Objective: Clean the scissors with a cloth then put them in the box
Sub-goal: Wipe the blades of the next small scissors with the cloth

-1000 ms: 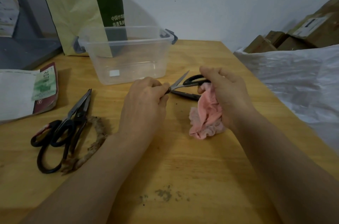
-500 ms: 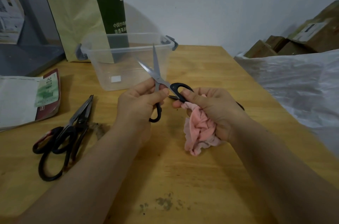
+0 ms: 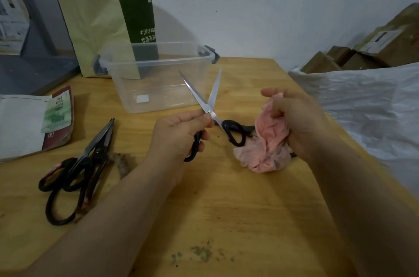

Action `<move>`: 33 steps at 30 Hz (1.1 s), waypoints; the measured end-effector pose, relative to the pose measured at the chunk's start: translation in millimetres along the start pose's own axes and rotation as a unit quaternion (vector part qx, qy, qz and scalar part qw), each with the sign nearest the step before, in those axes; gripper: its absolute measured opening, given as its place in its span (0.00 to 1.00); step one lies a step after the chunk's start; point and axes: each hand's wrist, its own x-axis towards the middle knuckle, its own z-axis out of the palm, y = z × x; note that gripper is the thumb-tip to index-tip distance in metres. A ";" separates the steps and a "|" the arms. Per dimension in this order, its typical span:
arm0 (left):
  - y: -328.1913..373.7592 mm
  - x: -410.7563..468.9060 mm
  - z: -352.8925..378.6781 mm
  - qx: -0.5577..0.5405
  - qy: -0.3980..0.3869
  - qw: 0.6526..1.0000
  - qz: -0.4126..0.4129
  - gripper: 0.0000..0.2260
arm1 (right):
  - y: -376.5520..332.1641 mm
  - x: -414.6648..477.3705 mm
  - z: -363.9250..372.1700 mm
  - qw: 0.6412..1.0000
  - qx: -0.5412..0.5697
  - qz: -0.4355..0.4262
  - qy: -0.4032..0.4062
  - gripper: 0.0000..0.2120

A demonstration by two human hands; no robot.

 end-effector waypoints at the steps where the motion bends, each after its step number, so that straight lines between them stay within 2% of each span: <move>1: -0.4 0.2 0.0 -0.001 0.001 1.000 -0.001 0.02 | 0.9 0.2 -0.7 0.999 -0.032 -0.014 0.020 0.14; 3: -1.4 1.0 0.1 -0.003 0.010 1.000 0.002 0.02 | 5.5 1.0 -0.7 0.996 -0.076 -0.039 0.012 0.13; 6: -2.9 2.2 -0.3 0.008 0.018 1.000 0.004 0.04 | 9.4 -8.0 8.0 0.988 -0.113 -0.049 -0.089 0.10; 8: -3.7 2.7 -1.0 0.018 0.014 1.000 0.006 0.05 | 9.4 -13.6 12.1 0.983 -0.127 -0.055 -0.121 0.08; 11: -5.2 3.9 -2.6 0.029 -0.001 1.000 0.000 0.06 | 5.5 -9.1 7.5 0.984 -0.131 -0.116 -0.025 0.09; 13: -6.3 4.2 -2.3 0.035 -0.016 0.999 -0.005 0.07 | 1.9 -9.3 6.1 0.966 -0.135 -0.217 0.029 0.09; 14: -6.6 4.2 -1.4 0.034 -0.022 0.999 -0.008 0.07 | 1.3 -11.1 8.1 0.954 -0.138 -0.266 0.026 0.09; 16: -6.0 3.3 0.8 0.016 -0.037 0.999 -0.014 0.05 | 3.2 -15.9 15.2 0.933 -0.156 -0.322 -0.031 0.08; 19: -5.3 2.4 2.5 -0.008 -0.054 0.998 -0.020 0.06 | 16.5 -16.0 25.9 0.908 -0.223 -0.334 -0.121 0.11; 22: -6.2 2.0 1.9 -0.004 -0.046 0.999 -0.016 0.06 | 27.0 -12.0 31.0 0.889 -0.237 -0.373 -0.119 0.09; 30: -5.5 -0.8 4.5 -0.016 -0.006 0.998 -0.065 0.10 | 23.7 -9.9 28.5 0.887 -0.259 -0.351 -0.150 0.06; 33: -7.0 -2.9 5.4 -0.010 -0.010 0.997 -0.075 0.12 | 24.4 -11.7 28.5 0.868 -0.296 -0.367 -0.154 0.04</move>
